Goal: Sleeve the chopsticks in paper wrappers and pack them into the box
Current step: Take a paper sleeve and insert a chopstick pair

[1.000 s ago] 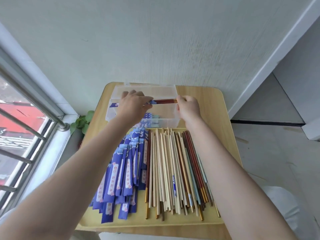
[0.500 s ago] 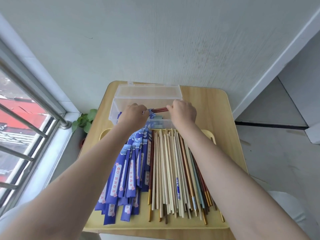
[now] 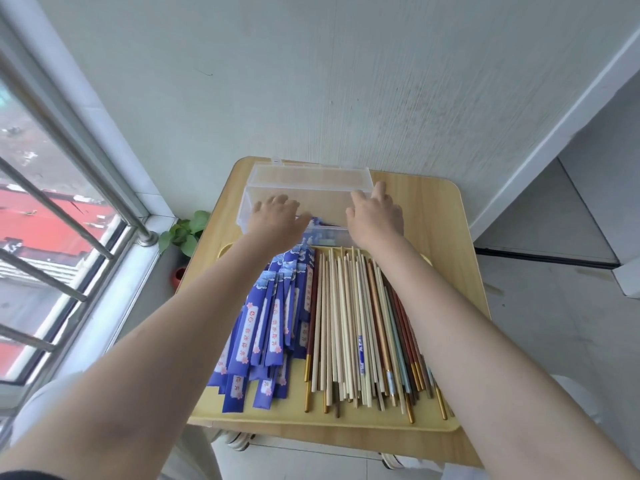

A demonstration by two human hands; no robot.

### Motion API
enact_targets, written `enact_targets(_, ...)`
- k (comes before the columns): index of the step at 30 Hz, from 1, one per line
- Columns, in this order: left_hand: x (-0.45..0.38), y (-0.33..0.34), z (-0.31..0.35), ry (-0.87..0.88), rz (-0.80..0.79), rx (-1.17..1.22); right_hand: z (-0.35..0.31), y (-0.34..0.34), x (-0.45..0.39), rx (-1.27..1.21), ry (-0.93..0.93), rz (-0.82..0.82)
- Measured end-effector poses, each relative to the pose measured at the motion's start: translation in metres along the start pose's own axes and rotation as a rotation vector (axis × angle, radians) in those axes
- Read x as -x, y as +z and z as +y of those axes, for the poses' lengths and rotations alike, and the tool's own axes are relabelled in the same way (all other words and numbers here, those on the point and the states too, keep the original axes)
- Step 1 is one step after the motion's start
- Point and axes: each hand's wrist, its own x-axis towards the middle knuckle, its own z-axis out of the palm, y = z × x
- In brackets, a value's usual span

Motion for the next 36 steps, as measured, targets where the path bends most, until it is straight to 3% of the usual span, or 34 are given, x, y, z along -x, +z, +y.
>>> enact_targets(2, 0.019, -0.004, -0.001, -0.009, 0.205, 0.079, -0.008, -0.005, 0.011, -0.163, -0.017, 0.103)
enact_targets(4, 0.037, -0.004, -0.002, -0.118, 0.243, 0.150, -0.023, -0.006, 0.027, -0.327, -0.061, 0.033)
enact_targets(6, 0.055, 0.003, -0.010, -0.207, 0.073, 0.096, -0.044, 0.000, 0.047, -0.397, -0.093, -0.178)
enact_targets(8, 0.068, 0.012, -0.020, -0.190, -0.156, -0.056, -0.062, 0.016, 0.064, -0.328, -0.081, -0.372)
enact_targets(11, 0.085, 0.020, -0.033, -0.177, -0.278, -0.049, -0.072, 0.041, 0.083, -0.272, -0.032, -0.485)
enact_targets(16, 0.111, 0.036, -0.041, -0.199, -0.235, 0.233, -0.076, 0.058, 0.102, -0.437, 0.102, -0.419)
enact_targets(26, 0.128, 0.058, -0.048, -0.185, 0.039, 0.497, -0.060, 0.059, 0.114, -0.936, 0.335, -0.377)
enact_targets(30, 0.131, 0.056, -0.047, -0.189, 0.050, 0.521, -0.040, 0.050, 0.118, -0.954, 0.321, -0.283)
enact_targets(32, 0.133, 0.054, -0.041, -0.190, 0.156, 0.538, -0.030, 0.040, 0.123, -1.010, 0.298, -0.231)
enact_targets(34, 0.137, 0.047, -0.026, -0.210, 0.280, 0.681, -0.025, 0.027, 0.131, -1.054, 0.230, -0.199)
enact_targets(36, 0.139, 0.040, -0.005, -0.190, 0.239, 0.880, -0.024, 0.018, 0.140, -1.076, 0.149, -0.192)
